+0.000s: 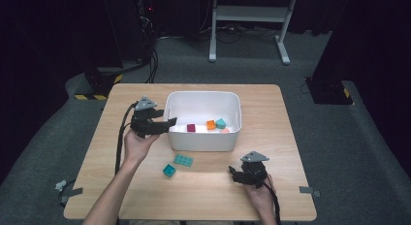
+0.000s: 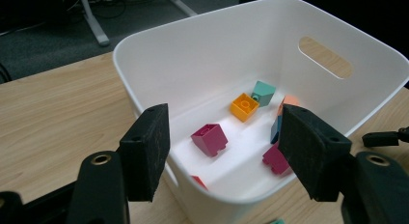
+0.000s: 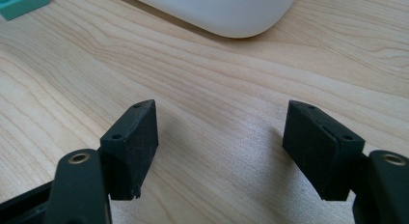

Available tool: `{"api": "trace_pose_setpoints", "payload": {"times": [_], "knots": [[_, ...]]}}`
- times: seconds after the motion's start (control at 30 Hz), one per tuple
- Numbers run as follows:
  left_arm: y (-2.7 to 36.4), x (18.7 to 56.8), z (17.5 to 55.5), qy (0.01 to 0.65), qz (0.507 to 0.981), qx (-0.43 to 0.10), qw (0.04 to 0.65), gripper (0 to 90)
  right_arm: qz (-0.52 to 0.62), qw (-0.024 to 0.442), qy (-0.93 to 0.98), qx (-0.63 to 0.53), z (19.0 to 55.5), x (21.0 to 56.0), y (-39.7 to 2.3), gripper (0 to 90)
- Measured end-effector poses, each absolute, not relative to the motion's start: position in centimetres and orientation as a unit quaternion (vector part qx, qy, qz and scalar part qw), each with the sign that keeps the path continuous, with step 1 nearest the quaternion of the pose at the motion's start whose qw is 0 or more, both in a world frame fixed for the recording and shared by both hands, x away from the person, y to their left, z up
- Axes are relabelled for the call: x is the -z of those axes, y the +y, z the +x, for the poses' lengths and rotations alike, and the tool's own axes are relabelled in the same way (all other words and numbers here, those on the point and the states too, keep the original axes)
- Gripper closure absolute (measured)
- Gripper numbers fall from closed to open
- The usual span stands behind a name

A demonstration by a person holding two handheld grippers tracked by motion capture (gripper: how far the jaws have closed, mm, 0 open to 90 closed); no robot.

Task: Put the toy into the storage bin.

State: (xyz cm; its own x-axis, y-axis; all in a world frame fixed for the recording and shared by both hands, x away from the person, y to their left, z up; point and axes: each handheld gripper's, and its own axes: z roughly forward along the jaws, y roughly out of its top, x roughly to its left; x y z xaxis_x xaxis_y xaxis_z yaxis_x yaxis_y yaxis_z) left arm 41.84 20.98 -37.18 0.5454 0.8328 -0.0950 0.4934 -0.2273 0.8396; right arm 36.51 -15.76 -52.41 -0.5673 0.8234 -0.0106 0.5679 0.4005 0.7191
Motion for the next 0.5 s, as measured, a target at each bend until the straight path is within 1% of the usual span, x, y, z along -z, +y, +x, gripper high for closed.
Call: {"api": "trace_pose_setpoints", "payload": {"times": [0.17,0.5], "knots": [[22.4,37.4,40.8,0.445,0.749,-0.192,0.453,35.4,0.426,0.186,0.816,-0.343,36.5,52.4,-15.8,28.1],[23.5,38.7,38.8,0.447,0.751,-0.192,0.446,34.9,0.426,0.186,0.816,-0.344,36.5,52.4,-15.8,28.1]]}}
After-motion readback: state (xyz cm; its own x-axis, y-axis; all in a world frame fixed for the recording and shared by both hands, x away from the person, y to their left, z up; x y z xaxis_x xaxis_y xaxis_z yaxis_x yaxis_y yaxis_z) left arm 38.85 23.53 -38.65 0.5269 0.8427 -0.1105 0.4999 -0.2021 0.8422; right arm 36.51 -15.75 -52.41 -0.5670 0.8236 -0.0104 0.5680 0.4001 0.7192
